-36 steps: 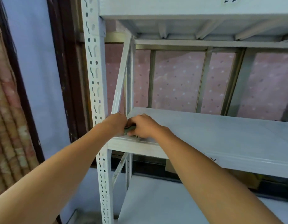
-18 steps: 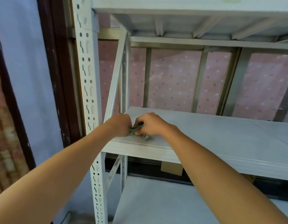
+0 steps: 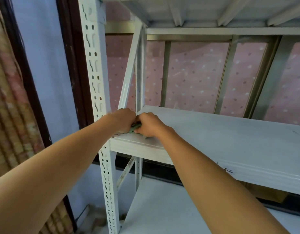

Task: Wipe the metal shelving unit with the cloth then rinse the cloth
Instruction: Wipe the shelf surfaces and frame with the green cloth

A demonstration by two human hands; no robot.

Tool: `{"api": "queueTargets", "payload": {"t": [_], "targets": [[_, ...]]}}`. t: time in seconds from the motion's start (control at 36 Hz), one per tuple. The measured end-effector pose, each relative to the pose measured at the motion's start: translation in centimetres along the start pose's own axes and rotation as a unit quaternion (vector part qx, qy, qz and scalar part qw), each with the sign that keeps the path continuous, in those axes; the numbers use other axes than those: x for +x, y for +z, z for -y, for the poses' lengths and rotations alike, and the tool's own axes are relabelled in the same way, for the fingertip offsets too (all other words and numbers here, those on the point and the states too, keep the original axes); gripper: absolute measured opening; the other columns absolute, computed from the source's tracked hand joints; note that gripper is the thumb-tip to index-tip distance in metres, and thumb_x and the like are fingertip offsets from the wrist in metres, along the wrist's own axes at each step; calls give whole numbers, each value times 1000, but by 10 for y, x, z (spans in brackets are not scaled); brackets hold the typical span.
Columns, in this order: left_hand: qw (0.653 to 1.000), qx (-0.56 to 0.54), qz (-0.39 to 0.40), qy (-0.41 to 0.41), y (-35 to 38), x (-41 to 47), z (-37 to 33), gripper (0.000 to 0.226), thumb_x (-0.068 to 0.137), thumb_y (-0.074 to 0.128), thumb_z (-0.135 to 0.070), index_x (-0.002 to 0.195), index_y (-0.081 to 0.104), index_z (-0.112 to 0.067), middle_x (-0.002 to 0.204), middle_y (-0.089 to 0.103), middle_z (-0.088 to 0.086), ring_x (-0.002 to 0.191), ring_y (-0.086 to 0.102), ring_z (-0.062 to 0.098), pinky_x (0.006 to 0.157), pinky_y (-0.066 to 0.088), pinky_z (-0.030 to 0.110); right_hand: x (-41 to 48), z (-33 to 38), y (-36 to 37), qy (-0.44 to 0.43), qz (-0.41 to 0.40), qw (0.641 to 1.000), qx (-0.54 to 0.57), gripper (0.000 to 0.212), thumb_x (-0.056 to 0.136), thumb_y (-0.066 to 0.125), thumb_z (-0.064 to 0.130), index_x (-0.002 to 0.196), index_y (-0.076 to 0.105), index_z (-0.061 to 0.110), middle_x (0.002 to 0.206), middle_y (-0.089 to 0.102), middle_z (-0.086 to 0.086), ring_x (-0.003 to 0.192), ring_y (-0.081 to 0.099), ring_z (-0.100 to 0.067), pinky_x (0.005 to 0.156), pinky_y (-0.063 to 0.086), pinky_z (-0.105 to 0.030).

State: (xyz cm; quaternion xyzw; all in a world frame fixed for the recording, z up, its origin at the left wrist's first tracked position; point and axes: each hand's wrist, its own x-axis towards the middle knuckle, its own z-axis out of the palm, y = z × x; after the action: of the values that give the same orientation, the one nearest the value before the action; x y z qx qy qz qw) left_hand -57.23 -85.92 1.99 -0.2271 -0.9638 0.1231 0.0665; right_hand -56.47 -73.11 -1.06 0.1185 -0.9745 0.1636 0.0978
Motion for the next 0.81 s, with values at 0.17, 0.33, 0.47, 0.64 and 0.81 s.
{"api": "queueTargets", "payload": {"t": [0.17, 0.33, 0.47, 0.64, 0.81], "targets": [[998, 64, 22, 14, -3, -29, 4, 20, 93, 52, -4, 79, 55, -16, 68, 51, -1, 58, 51, 15, 62, 48, 28, -14, 26, 11, 7, -23, 999, 24, 23, 86, 69, 18, 106, 69, 7, 98, 70, -14, 89, 65, -31, 80, 56, -40], [993, 90, 68, 45, -26, -54, 9, 33, 97, 52, -13, 64, 48, -16, 63, 49, -2, 56, 42, 14, 63, 43, 27, -38, 41, 6, -55, 15, 997, 47, 7, 88, 61, 17, 92, 66, 14, 90, 71, -10, 80, 65, -29, 70, 52, -34], [994, 56, 79, 52, -37, -70, 21, 22, 88, 74, -27, 95, 71, -7, 66, 52, -7, 64, 49, 11, 58, 38, 20, -55, 53, -6, -87, 57, 994, 39, 27, 89, 65, 14, 115, 69, 16, 107, 68, -6, 85, 61, -19, 71, 52, -26], [990, 10, 74, 118, -38, -85, 34, 40, 85, 74, -37, 121, 71, -22, 111, 65, -9, 102, 57, 15, 89, 47, 26, -64, 49, -23, -82, 84, 991, 64, 32, 85, 72, 8, 115, 70, 19, 107, 70, 0, 91, 66, -15, 82, 58, -31], [990, -88, -21, 107, -62, -92, 47, 39, 91, 61, -8, 126, 67, -23, 132, 61, -9, 124, 54, 14, 93, 35, 20, -63, 12, -58, 16, -14, 990, 142, 28, 85, 75, 8, 88, 68, 35, 94, 70, 7, 78, 69, -17, 69, 62, -35]]}}
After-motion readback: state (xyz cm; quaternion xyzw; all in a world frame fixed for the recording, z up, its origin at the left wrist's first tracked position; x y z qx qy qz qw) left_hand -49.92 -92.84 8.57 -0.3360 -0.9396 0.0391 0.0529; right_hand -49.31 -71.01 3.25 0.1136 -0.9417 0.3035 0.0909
